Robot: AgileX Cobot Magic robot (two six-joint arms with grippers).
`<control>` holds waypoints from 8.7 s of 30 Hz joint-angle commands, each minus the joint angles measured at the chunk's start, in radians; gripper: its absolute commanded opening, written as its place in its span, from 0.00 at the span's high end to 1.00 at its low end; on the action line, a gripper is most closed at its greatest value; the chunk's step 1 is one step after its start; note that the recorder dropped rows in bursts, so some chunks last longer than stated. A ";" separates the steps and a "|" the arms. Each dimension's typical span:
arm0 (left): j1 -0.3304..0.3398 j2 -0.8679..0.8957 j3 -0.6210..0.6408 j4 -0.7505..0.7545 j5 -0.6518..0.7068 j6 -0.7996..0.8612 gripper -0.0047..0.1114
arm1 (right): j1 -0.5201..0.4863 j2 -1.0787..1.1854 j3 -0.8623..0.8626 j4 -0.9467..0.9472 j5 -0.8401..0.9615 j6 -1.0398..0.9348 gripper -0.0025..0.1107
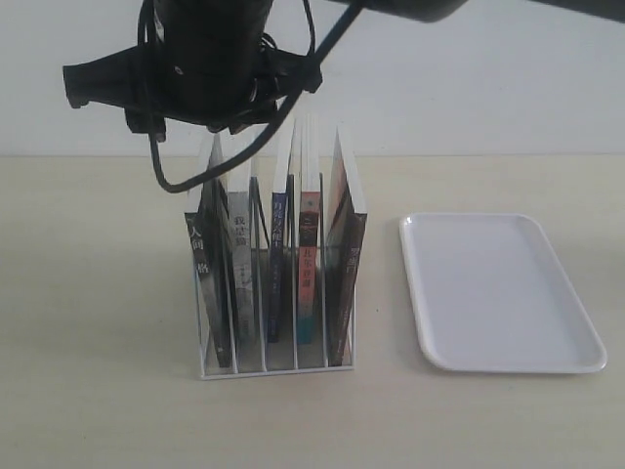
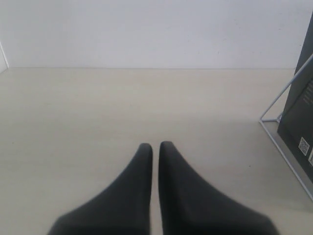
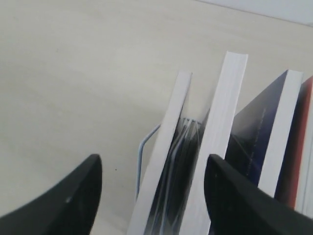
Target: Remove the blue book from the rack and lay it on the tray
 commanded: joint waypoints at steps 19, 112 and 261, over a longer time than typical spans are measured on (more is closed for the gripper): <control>0.000 -0.003 0.003 0.001 -0.004 -0.002 0.92 | -0.001 -0.087 -0.005 -0.086 0.262 -0.090 0.86; 0.000 -0.003 0.003 0.001 -0.004 -0.002 0.92 | -0.061 0.055 0.067 -0.001 0.182 0.021 0.62; 0.000 -0.003 0.003 0.001 -0.004 -0.002 0.92 | -0.855 -0.659 0.468 0.707 0.262 -1.359 0.98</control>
